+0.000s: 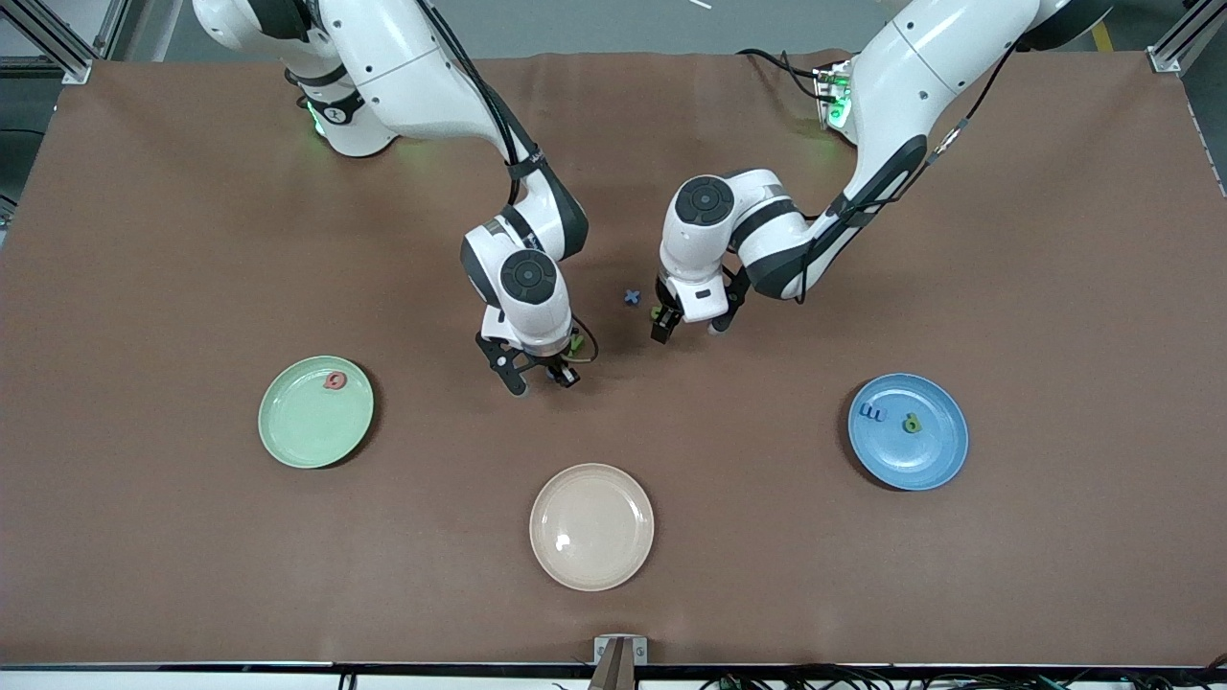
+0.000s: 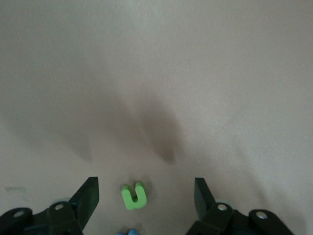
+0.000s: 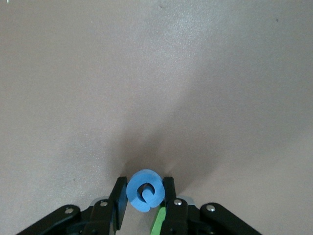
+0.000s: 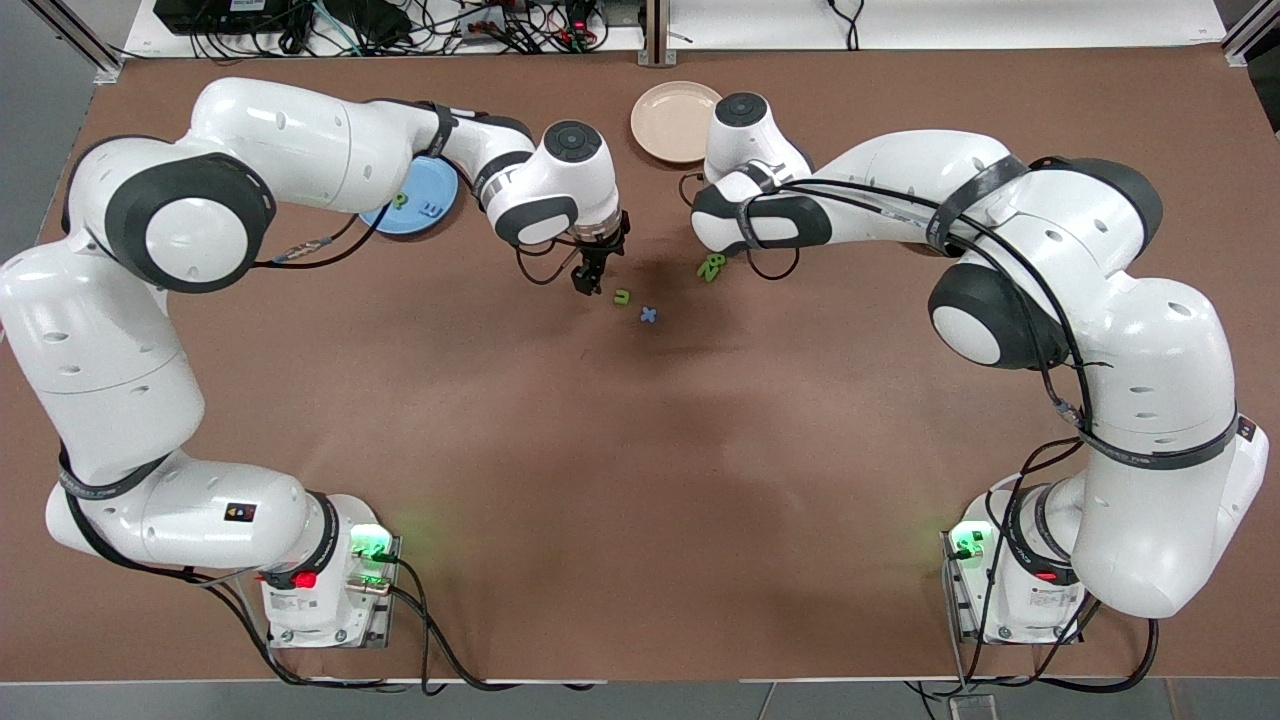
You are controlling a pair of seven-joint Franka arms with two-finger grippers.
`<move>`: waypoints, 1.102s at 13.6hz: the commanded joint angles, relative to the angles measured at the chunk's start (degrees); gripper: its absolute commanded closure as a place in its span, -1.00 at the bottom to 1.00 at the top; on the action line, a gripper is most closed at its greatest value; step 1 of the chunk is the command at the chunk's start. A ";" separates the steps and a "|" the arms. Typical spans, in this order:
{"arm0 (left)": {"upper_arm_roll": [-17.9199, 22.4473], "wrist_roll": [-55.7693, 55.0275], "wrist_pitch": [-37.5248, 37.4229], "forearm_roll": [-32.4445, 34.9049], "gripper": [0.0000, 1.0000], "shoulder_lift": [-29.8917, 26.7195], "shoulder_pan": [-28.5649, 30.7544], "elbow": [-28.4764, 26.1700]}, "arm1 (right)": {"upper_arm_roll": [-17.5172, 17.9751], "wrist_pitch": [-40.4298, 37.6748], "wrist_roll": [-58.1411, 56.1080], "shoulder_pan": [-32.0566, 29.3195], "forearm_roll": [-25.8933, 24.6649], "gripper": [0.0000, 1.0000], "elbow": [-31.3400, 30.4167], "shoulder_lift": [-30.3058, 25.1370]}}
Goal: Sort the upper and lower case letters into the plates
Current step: 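Carry the blue c to the green plate while the left gripper grasps green e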
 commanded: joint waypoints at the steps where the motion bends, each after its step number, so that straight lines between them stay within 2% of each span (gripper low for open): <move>1: 0.77 -4.21 1.60 1.24 -0.70 1.21 -2.29 0.70 | 0.20 0.03 0.31 -1.15 -1.16 0.98 0.70 1.13; 3: 1.03 -4.57 1.51 1.32 -0.65 1.65 -2.74 0.43 | 0.20 -1.88 -3.97 -3.51 -1.08 0.99 0.52 -0.18; 5: 1.30 -4.92 1.60 1.32 -0.58 2.70 -3.00 0.69 | 0.20 -7.86 -10.90 -7.99 -0.99 0.99 0.43 -3.86; 7: 2.26 -4.92 1.69 1.32 -0.55 2.80 -3.96 0.78 | 0.20 -10.15 -18.81 -12.12 -0.90 1.00 -2.01 -7.81; 11: 3.32 -4.92 1.69 1.32 -0.36 4.11 -5.29 2.36 | 0.29 -10.43 -41.82 -24.16 -0.72 0.99 -9.49 -15.29; 15: 3.32 -4.75 1.69 1.32 -0.14 5.34 -5.99 3.68 | 0.38 -9.64 -62.05 -35.85 -0.38 0.99 -12.66 -16.18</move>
